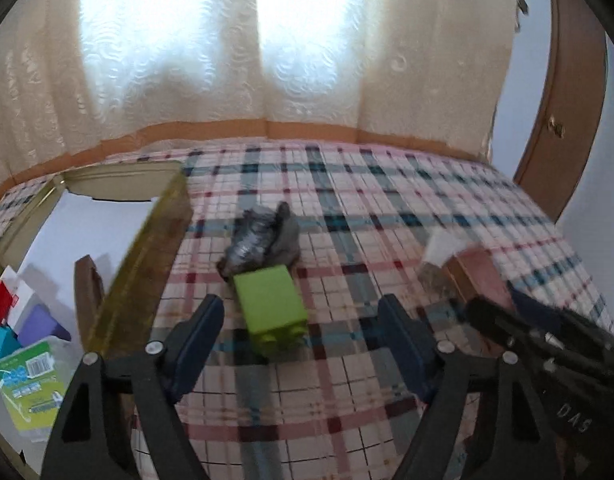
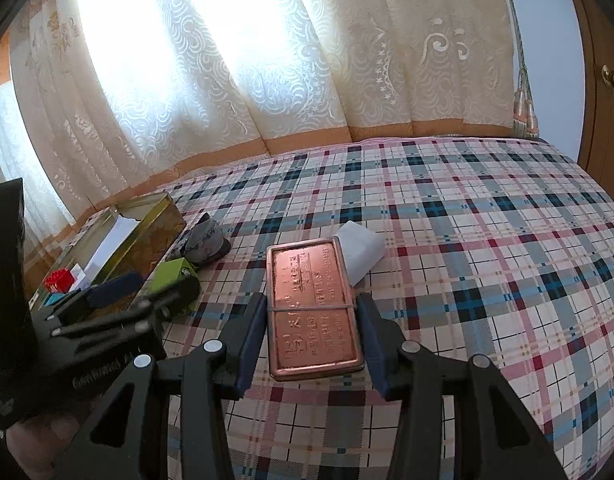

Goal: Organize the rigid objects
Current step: 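Grasp the lime-green Lego brick with the left tool while the right tool holds the copper card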

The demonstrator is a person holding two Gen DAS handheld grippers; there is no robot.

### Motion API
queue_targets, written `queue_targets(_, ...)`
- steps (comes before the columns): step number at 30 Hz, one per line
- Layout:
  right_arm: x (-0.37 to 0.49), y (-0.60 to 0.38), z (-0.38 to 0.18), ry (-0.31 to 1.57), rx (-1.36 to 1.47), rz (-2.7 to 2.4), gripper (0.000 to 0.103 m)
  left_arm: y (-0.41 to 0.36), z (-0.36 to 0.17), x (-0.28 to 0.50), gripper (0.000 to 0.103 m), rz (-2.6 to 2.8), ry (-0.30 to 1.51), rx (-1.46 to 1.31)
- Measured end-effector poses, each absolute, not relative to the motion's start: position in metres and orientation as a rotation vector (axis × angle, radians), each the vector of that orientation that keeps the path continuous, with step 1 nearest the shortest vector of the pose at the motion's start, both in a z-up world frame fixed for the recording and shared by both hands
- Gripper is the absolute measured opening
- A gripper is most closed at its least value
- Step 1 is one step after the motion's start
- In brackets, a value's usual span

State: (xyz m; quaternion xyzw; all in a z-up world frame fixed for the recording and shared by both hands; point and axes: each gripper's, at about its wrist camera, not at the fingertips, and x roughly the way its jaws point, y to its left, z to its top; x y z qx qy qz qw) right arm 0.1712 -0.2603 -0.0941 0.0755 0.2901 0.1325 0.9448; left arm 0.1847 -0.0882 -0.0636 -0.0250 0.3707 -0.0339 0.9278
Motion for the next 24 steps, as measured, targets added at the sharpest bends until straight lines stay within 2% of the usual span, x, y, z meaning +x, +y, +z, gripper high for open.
queue_targets(4,0.171,-0.261,-0.094,0.588,0.161,0.27,0.048,-0.078,-0.068,0.192,0.084,-0.051,0.798,-0.111)
queue_targets(6,0.171,-0.26,-0.094,0.587,0.159,0.271,0.048,-0.066,-0.076,0.199,0.079,-0.07,0.847,-0.177)
queue_targets(8,0.171,-0.26,-0.094,0.585,0.159,0.272,0.048,-0.061,-0.078,0.199,0.079,-0.075,0.855,-0.213)
queue_targets(14,0.171,-0.258,-0.094,0.586,0.15,0.277,0.048,-0.067,-0.079,0.207,0.077,-0.039,0.868,-0.154)
queue_targets(16,0.171,-0.258,-0.094,0.585,0.148,0.279,0.048,-0.069,-0.08,0.209,0.066,-0.022,0.871,-0.132)
queue_targets(17,0.171,-0.257,-0.094,0.586,0.149,0.278,0.048,-0.07,-0.079,0.208,0.055,-0.019,0.87,-0.123)
queue_targets(19,0.171,-0.257,-0.094,0.588,0.151,0.278,0.048,-0.068,-0.079,0.207,0.046,-0.018,0.867,-0.123)
queue_targets(20,0.171,-0.257,-0.094,0.587,0.15,0.278,0.048,-0.068,-0.079,0.206,0.034,-0.024,0.865,-0.126)
queue_targets(21,0.171,-0.257,-0.094,0.586,0.149,0.278,0.048,-0.067,-0.079,0.204,0.031,-0.023,0.865,-0.123)
queue_targets(24,0.171,-0.257,-0.094,0.582,0.148,0.278,0.048,-0.067,-0.079,0.201,0.031,-0.035,0.859,-0.118)
